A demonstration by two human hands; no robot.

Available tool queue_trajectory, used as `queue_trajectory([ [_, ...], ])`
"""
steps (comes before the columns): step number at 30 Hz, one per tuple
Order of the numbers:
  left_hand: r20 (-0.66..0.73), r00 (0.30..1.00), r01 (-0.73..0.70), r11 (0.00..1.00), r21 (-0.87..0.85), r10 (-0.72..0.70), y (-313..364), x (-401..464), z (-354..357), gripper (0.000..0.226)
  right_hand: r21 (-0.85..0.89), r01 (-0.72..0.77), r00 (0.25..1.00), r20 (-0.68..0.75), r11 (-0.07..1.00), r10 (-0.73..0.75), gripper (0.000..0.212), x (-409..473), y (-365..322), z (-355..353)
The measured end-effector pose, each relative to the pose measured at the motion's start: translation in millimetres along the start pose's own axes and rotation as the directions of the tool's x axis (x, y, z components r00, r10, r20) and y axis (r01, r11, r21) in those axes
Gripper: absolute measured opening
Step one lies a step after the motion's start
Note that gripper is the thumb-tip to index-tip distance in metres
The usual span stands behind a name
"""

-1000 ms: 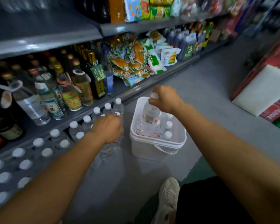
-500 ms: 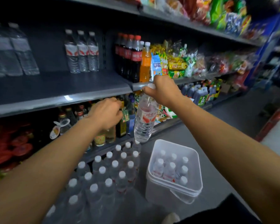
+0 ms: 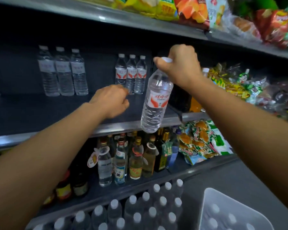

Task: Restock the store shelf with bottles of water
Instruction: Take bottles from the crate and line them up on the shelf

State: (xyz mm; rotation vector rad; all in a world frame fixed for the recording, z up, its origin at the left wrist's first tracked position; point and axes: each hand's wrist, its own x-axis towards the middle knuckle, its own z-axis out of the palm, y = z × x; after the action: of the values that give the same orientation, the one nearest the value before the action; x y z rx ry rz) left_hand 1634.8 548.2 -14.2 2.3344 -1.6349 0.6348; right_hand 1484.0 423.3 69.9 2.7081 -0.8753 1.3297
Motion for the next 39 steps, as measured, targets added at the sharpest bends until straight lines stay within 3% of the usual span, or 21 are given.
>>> queue_trajectory([
  [7, 0.017, 0.992, 0.123, 0.988, 0.093, -0.125, -73, 41, 24, 0.033, 0.092, 0.043, 0.999, 0.001, 0.995, -0.043, 0.045, 76, -29, 81],
  [14, 0.041, 0.985, 0.162, 0.976, 0.147, -0.17, -134, 79, 64, 0.035, 0.131, 0.046, 0.996, 0.071, 0.99, -0.056, 0.038, 135, -52, 182],
  [22, 0.063, 0.983, 0.16, 0.971, 0.18, -0.173, -180, 114, 105, 0.032, 0.126, 0.032, 0.992, 0.12, 0.992, -0.048, 0.045, 201, -68, 262],
  [31, 0.086, 0.981, 0.159, 0.971, 0.177, -0.176, -205, 140, 141, 0.022, 0.112, -0.01, 0.982, 0.191, 0.994, -0.012, 0.05, 241, -67, 316],
  [39, 0.074, 0.983, 0.155, 0.975, 0.158, -0.169, -206, 155, 156, 0.027, 0.121, -0.049, 0.97, 0.243, 0.991, 0.019, 0.056, 253, -68, 329],
])
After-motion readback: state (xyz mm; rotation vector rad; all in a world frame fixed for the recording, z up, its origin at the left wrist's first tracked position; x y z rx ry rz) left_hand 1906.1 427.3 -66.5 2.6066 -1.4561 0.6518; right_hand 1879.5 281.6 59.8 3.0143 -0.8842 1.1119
